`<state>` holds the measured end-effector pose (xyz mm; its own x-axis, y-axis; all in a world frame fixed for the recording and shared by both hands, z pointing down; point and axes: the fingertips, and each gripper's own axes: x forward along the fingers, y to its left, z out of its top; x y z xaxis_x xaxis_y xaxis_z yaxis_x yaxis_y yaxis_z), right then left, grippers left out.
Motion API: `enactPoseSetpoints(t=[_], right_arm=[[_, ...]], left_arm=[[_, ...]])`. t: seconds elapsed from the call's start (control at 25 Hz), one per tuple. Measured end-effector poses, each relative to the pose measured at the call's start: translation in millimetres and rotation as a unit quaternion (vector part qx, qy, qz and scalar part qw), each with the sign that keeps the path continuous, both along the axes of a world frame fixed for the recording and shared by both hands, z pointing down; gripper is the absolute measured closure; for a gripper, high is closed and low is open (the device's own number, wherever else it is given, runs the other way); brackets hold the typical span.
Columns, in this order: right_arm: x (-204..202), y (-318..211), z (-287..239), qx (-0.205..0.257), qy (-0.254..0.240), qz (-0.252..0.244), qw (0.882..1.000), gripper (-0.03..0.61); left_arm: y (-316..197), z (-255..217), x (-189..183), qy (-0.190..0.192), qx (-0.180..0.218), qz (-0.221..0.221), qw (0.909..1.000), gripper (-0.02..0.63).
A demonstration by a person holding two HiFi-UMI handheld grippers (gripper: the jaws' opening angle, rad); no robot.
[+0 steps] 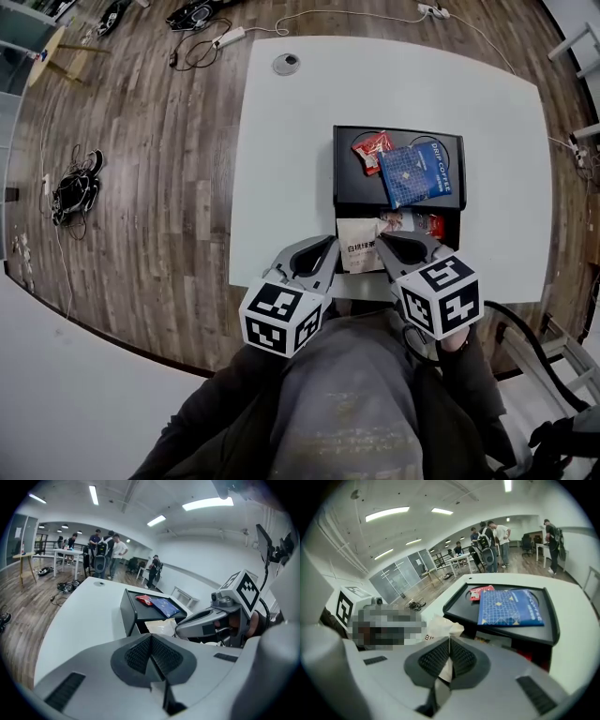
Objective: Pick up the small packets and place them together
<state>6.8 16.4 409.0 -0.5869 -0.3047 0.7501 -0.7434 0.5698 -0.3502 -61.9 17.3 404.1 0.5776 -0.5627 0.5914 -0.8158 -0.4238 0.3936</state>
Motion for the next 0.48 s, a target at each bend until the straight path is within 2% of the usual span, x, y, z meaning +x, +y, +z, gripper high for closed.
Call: enactPoseSetpoints(t=[0.28,0.48], right_arm=[[4.1,11.0,-26.1,0.039,-0.006,0.019,0.999,0.572],[2.1,1.5,-47.1,0.066,-0.009,0.021,0.998,0.572]], left_arm=[[14.9,-12.7,4.8,0.002,0.023,0.015,0.9996,0.621],[6.7,-27.3,1.6,0.002,0.044,0.012,0.9989,0.621]])
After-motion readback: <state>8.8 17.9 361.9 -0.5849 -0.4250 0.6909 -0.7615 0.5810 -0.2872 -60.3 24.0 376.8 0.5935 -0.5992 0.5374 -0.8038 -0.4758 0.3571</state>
